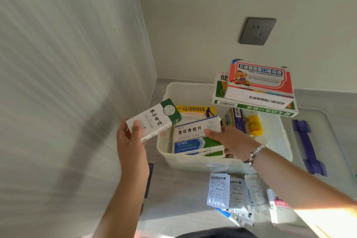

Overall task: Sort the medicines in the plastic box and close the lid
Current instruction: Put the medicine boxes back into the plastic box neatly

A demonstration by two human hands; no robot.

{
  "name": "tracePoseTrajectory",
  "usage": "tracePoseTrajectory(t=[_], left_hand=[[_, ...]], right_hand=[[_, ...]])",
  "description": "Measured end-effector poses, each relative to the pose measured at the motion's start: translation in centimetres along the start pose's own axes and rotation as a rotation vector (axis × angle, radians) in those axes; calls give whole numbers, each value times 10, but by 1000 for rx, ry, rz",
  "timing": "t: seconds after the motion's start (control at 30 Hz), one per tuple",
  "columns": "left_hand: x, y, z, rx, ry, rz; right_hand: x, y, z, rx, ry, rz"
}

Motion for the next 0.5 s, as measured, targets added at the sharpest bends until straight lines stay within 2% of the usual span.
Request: tracePoseTrajectory(t=[0.13,0.23,0.33,0.5], left_hand=[[-1,9,-1,-12,-50,-48],[-1,16,-4,-15,-64,-78],[1,20,-5,-9,-56,-116],[9,27,-3,-37,-60,-163]], right_hand=[[13,23,2,173,369,-141],[22,41,6,302,480,-192],[31,53,18,431,439,-261],[29,66,33,502,135,-296]])
Point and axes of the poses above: each hand's wrist, its own y-axis towards the middle knuckle, its own x-axis out of the palm, z = x × y, the point moved 4 cm from there along y, towards the middle knuckle, and after that the axes turned 4 degrees about -x, right-handed, at the moved point
